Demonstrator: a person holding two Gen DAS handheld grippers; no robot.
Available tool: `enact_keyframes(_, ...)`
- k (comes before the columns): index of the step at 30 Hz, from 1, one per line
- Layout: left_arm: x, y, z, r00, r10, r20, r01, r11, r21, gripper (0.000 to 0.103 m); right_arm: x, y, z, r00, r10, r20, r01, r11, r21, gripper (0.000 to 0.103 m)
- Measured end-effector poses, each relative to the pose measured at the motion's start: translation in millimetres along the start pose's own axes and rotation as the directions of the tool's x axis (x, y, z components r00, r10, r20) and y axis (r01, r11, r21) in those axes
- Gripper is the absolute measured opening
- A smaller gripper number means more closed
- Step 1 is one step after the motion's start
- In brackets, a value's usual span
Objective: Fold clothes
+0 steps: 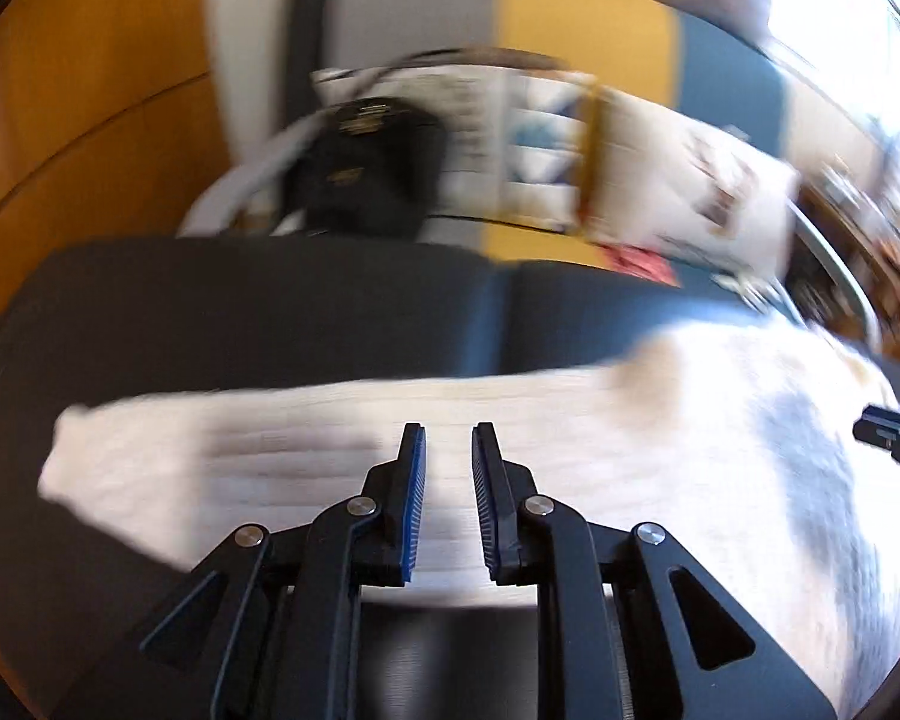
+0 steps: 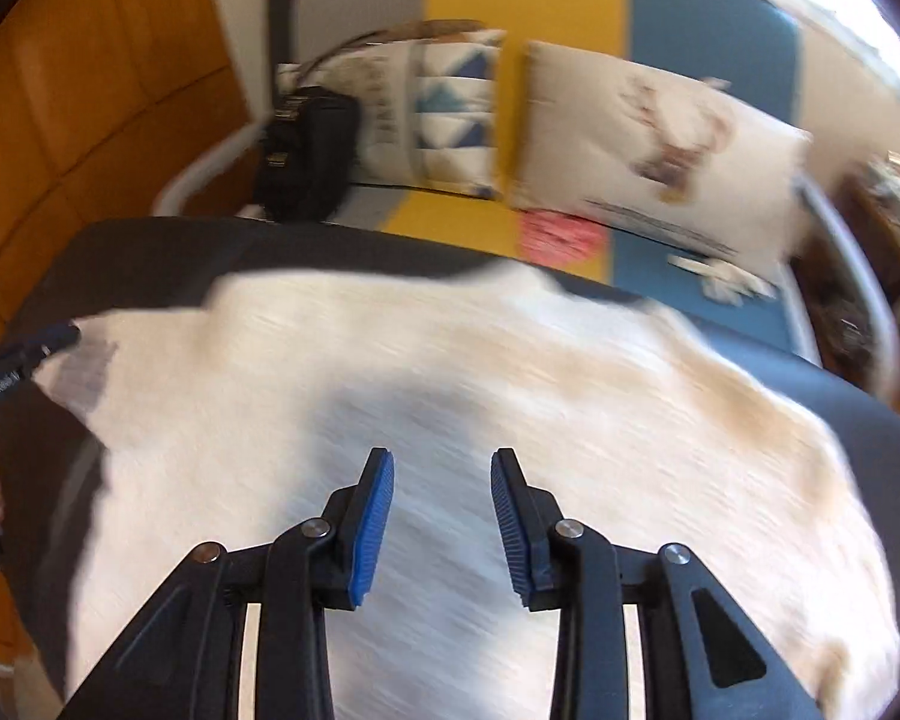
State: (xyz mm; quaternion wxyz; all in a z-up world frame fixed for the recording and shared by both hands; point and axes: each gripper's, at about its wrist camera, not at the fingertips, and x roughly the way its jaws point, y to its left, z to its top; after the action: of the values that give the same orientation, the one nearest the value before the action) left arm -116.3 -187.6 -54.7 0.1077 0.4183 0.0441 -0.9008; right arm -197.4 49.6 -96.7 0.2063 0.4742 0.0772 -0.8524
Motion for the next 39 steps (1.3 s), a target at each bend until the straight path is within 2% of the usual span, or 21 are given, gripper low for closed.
enact_keyframes(1,9,-18,0,1.0,-0.007,-0.024,0.008,0.999,0.036,0.018,-5,-15,-7,0.999,-0.031,-0.011,0.032,0.999,0.016,0.034)
enact_keyframes(3,33,-43,-2,0.995,0.025,-0.096,-0.016,0.996,0.091,0.018,-7,-45,-27,0.998,-0.026,-0.056,0.031,0.995,0.091,0.034)
enact_keyframes(5,56,-64,-5,0.986,0.064,-0.153,-0.042,0.989,0.139,0.018,-7,-71,-50,0.991,-0.055,-0.12,0.071,0.99,0.125,0.034)
enact_keyframes(7,59,-66,-4,0.984,0.094,-0.149,-0.072,0.987,0.144,0.02,-11,-94,-72,0.986,-0.065,-0.154,0.089,0.983,0.162,0.034)
enact_keyframes(9,51,-64,-2,0.985,0.101,-0.141,-0.082,0.987,0.138,0.02,-38,-111,-86,0.991,-0.039,-0.124,0.069,0.968,0.242,0.034)
enact_keyframes(10,39,-61,-6,0.987,0.081,-0.137,-0.064,0.99,0.123,0.02,-57,-117,-95,0.996,-0.024,-0.088,0.046,0.965,0.259,0.035)
enact_keyframes(12,14,-54,-14,0.991,0.041,-0.128,-0.029,0.995,0.091,0.02,-89,-124,-123,0.997,0.057,-0.052,-0.039,0.953,0.3,0.036)
enact_keyframes(15,-20,-46,-34,0.993,-0.035,-0.114,0.044,0.997,0.07,0.02,-137,-134,-173,0.986,0.164,-0.005,-0.152,0.922,0.356,0.036)
enact_keyframes(18,-53,-55,-77,0.984,-0.125,-0.127,0.14,0.983,0.12,0.02,-169,-139,-240,0.977,0.212,-0.018,-0.183,0.879,0.441,0.037)
enact_keyframes(20,-70,-62,-104,0.973,-0.172,-0.153,0.195,0.969,0.151,0.02,-176,-134,-277,0.978,0.19,-0.09,-0.13,0.881,0.455,0.038)
enact_keyframes(22,-88,-73,-132,0.962,-0.207,-0.177,0.24,0.951,0.193,0.02,-175,-131,-305,0.974,0.189,-0.125,-0.109,0.875,0.473,0.038)
enact_keyframes(24,-94,-83,-154,0.959,-0.206,-0.195,0.251,0.937,0.245,0.02,-160,-127,-318,0.968,0.221,-0.121,-0.134,0.859,0.495,0.038)
enact_keyframes(26,-94,-89,-170,0.958,-0.186,-0.217,0.244,0.929,0.278,0.02,-157,-122,-331,0.962,0.254,-0.103,-0.169,0.844,0.509,0.038)
enact_keyframes(28,-91,-93,-181,0.964,-0.151,-0.218,0.216,0.923,0.317,0.02,-154,-116,-328,0.97,0.221,-0.104,-0.143,0.857,0.494,0.04)
enact_keyframes(30,-95,-95,-190,0.977,-0.117,-0.178,0.178,0.909,0.378,0.025,-152,-109,-325,0.975,0.197,-0.104,-0.127,0.874,0.469,0.038)
enact_keyframes(32,-95,-100,-197,0.992,-0.057,-0.115,0.104,0.883,0.459,0.037,-150,-97,-319,0.98,0.165,-0.116,-0.106,0.911,0.398,0.008)
enact_keyframes(34,-95,-102,-203,0.999,-0.001,-0.05,0.027,0.847,0.532,0.047,-155,-82,-314,0.982,0.142,-0.121,-0.094,0.938,0.334,0.006)
enact_keyframes(36,-95,-103,-208,0.999,0.05,0.018,-0.051,0.801,0.596,0.047,-177,-74,-310,0.99,0.108,-0.086,-0.078,0.952,0.294,0.006)
enact_keyframes(37,-94,-102,-208,0.997,0.062,0.037,-0.072,0.789,0.61,0.047,-181,-74,-314,0.992,0.064,-0.107,-0.032,0.961,0.275,0.006)
enact_keyframes(39,-88,-94,-202,0.998,0.055,0.027,-0.061,0.807,0.587,0.051,-177,-78,-327,0.982,-0.039,-0.186,0.083,0.968,0.236,0.005)
